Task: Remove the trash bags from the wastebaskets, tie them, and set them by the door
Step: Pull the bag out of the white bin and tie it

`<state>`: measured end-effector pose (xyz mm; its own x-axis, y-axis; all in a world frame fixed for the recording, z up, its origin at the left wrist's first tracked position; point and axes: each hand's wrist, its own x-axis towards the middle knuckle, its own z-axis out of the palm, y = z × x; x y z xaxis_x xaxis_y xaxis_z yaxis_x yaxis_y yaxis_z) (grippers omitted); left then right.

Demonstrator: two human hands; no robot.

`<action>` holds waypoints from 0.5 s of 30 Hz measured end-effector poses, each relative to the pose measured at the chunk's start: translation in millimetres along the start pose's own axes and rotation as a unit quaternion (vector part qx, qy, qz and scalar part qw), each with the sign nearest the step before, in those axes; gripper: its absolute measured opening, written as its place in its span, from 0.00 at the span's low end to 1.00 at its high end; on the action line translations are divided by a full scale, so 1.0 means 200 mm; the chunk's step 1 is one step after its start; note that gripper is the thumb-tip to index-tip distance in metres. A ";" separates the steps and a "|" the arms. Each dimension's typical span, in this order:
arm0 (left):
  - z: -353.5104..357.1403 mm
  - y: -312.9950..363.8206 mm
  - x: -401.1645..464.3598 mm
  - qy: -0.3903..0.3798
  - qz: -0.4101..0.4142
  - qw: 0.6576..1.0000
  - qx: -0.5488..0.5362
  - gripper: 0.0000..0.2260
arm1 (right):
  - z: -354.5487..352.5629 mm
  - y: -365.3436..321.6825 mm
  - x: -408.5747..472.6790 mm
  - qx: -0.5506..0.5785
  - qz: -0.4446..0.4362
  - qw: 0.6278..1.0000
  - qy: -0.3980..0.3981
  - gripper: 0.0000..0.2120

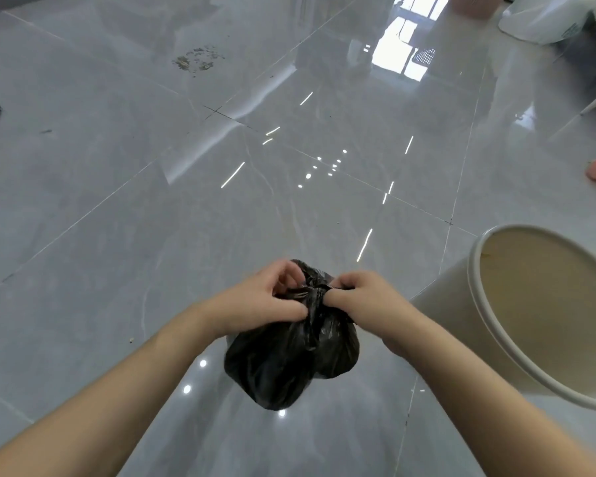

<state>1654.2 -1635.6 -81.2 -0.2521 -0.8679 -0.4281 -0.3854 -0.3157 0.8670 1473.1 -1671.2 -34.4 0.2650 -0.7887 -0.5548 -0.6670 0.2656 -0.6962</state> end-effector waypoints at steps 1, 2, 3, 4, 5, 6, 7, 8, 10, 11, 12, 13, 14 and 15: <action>0.03 -0.02 0.01 0.006 0.001 0.998 0.061 0.12 | -0.02 -0.01 0.00 0.029 0.026 0.999 -0.031 0.08; 0.05 -0.04 0.02 0.023 0.009 0.993 0.119 0.07 | -0.03 -0.02 0.00 0.026 0.043 0.997 -0.058 0.09; 0.07 -0.06 0.04 0.045 0.020 0.984 0.169 0.05 | -0.05 -0.02 0.00 0.010 0.056 0.995 -0.081 0.09; 0.09 -0.07 0.05 0.071 0.033 0.974 0.213 0.06 | -0.05 -0.02 0.01 -0.009 0.066 0.992 -0.103 0.09; 0.10 -0.08 0.06 0.099 0.049 0.962 0.250 0.08 | -0.06 -0.01 0.01 -0.019 0.076 0.989 -0.123 0.09; 0.11 -0.09 0.07 0.126 0.063 0.950 0.280 0.09 | -0.06 0.00 0.01 -0.018 0.083 0.986 -0.141 0.09; 0.12 -0.09 0.08 0.153 0.078 0.937 0.305 0.08 | -0.05 0.01 0.01 -0.010 0.084 0.985 -0.151 0.10; 0.13 -0.09 0.09 0.175 0.090 0.926 0.321 0.07 | -0.04 0.02 0.02 0.003 0.074 0.986 -0.148 0.11; 0.14 -0.08 0.10 0.201 0.102 0.921 0.319 0.05 | -0.02 0.04 0.03 0.025 0.005 0.995 -0.096 0.16; 0.14 -0.08 0.11 0.204 0.099 0.928 0.296 0.03 | -0.01 0.06 0.03 0.024 -0.043 0.997 -0.059 0.18; 0.14 -0.09 0.12 0.203 0.092 0.937 0.268 0.02 | 0.00 0.07 0.04 0.016 -0.088 0.996 -0.028 0.18; 0.14 -0.10 0.12 0.200 0.086 0.945 0.244 0.01 | 0.01 0.09 0.04 0.014 -0.118 0.993 -0.012 0.18; 0.13 -0.10 0.13 0.199 0.083 0.949 0.230 0.01 | 0.01 0.11 0.04 0.023 -0.131 0.991 -0.009 0.17; 0.13 -0.11 0.14 0.198 0.085 0.950 0.224 0.01 | 0.01 0.13 0.04 0.044 -0.132 0.990 -0.016 0.16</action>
<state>1632.3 -1642.0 -119.4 -0.0244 -0.9961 -0.0848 -0.7313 -0.0401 0.6809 1459.0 -1669.6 -57.2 0.4448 -0.8198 -0.3608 -0.5078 0.1010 -0.8555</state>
